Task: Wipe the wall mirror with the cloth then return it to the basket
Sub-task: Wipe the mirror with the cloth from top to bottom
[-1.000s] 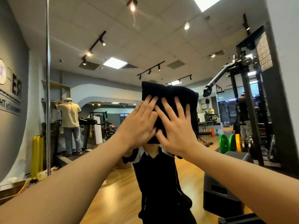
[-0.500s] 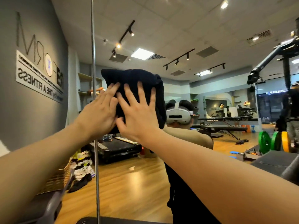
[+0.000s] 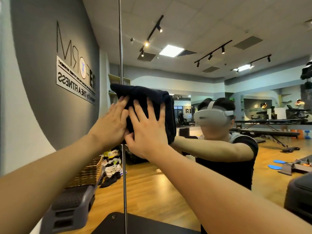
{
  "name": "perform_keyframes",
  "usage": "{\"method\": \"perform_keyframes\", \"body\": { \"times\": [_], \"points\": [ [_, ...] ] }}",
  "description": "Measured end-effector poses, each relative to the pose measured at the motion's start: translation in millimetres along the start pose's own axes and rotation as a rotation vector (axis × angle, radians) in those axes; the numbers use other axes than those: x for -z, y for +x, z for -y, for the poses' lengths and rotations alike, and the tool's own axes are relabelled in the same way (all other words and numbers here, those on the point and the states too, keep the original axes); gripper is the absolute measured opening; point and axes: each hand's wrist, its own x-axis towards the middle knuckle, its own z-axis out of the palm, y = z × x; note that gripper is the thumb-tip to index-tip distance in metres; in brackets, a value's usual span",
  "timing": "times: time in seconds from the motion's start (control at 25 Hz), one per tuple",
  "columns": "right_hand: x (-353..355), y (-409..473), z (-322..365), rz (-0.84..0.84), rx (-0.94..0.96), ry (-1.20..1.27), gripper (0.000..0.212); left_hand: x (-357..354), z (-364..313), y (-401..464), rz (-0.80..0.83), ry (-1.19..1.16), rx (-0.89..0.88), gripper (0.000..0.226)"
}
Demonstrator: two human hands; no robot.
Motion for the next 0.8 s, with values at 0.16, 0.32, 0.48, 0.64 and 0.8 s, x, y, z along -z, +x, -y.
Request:
{"method": "perform_keyframes", "body": {
  "times": [0.16, 0.32, 0.48, 0.64, 0.8],
  "points": [
    [-2.0, -29.9, 6.9, 0.040, 0.017, 0.056, 0.071, 0.3, -16.4, -26.8, 0.079, 0.036, 0.001, 0.065],
    [-8.1, -69.9, 10.3, 0.086, 0.038, 0.062, 0.073, -8.7, -40.7, -56.0, 0.133, 0.119, -0.030, 0.060],
    [-3.5, -86.8, -5.6, 0.131, 0.098, 0.052, 0.072, -8.0, -57.9, -65.2, 0.110, 0.144, -0.072, 0.062],
    [9.6, -97.3, -31.0, 0.144, 0.122, 0.003, 0.063, -2.1, -80.0, -59.1, 0.079, 0.139, -0.113, 0.052],
    [27.4, -131.0, -71.7, 0.118, 0.123, -0.093, 0.063, 0.9, -129.4, -51.6, 0.058, 0.080, -0.172, 0.061]
  ]
}}
